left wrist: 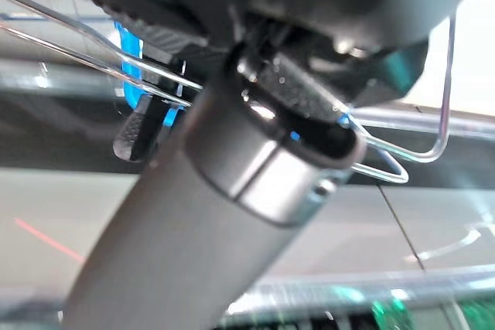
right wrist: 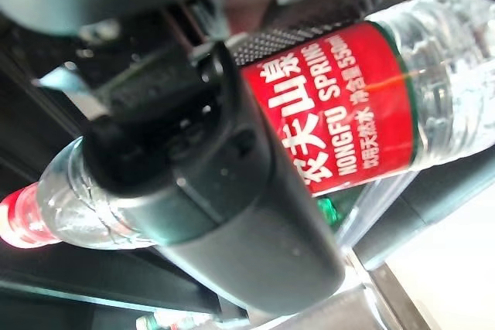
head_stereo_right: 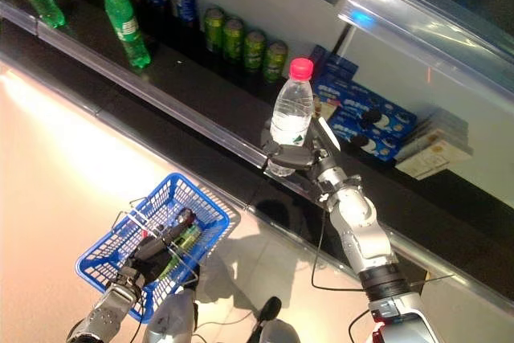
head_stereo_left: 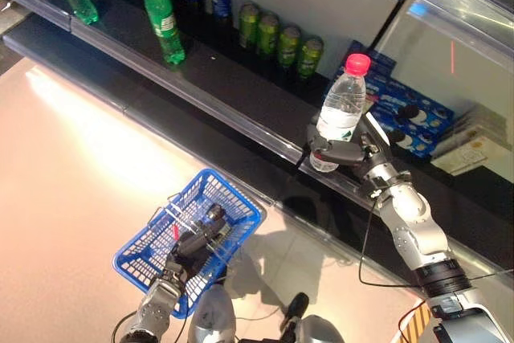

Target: Pick up the drink and place into the basket.

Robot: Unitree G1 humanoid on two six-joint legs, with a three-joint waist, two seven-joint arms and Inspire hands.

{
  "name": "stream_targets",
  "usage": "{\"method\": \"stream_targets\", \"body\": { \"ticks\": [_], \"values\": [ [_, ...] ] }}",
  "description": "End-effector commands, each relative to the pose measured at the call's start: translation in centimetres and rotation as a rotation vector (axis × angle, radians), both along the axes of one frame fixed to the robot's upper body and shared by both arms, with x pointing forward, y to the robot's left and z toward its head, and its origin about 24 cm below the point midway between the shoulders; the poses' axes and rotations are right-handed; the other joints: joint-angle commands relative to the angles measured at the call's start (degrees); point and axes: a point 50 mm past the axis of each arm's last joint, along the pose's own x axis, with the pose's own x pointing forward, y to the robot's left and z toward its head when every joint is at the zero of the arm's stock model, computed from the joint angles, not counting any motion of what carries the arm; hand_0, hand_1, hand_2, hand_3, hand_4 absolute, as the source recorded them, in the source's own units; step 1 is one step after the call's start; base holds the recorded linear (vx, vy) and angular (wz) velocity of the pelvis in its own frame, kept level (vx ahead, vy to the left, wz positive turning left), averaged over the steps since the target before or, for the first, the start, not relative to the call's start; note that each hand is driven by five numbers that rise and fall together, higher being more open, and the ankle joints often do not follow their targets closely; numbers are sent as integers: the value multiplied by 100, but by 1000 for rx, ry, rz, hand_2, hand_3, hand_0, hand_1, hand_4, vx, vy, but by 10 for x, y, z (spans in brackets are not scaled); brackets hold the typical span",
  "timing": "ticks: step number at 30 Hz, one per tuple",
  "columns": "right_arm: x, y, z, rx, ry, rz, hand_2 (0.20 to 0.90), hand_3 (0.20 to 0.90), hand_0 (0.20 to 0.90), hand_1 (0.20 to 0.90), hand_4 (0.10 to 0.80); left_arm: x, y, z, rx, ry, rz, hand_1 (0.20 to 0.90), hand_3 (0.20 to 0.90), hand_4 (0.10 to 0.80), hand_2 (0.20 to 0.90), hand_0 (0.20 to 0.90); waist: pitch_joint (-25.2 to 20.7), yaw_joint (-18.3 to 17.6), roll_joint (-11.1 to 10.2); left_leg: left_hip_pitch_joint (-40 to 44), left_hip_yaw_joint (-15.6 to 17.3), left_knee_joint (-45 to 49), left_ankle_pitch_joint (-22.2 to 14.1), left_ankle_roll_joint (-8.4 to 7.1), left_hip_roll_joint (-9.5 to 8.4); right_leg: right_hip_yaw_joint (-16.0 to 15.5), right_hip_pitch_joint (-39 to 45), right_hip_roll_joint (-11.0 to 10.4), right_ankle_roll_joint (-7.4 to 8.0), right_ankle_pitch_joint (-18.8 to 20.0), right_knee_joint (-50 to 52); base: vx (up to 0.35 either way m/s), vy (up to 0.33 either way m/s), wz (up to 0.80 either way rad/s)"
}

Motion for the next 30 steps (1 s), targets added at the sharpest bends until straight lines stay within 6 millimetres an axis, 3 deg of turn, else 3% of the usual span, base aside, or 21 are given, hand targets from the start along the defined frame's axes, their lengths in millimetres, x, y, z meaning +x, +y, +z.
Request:
{"method": "stream_targets", "body": {
  "ticks": [1,12,30],
  "values": [
    [-7,24,53,101,-297,103,300,200,300,300,100,39,-38,80,-88,-537,-196,300,200,100,300,300,-1654,168,4,592,104,-287,-513,147,-28,-174,-129,141,-102,-17,397,32,-37,11],
    [-11,56,42,87,-272,212,300,200,300,300,100,41,-65,136,-53,-756,-389,300,200,100,300,300,-1726,467,31,488,-128,-287,-419,112,-39,-399,45,120,-84,-45,312,12,-7,8],
    [-28,101,42,37,-286,370,300,200,300,300,100,25,-101,185,-143,-954,-608,300,200,100,300,300,-1716,734,54,266,-449,-287,-266,59,-91,-565,124,105,-52,-34,220,1,6,6]
  ]
}}
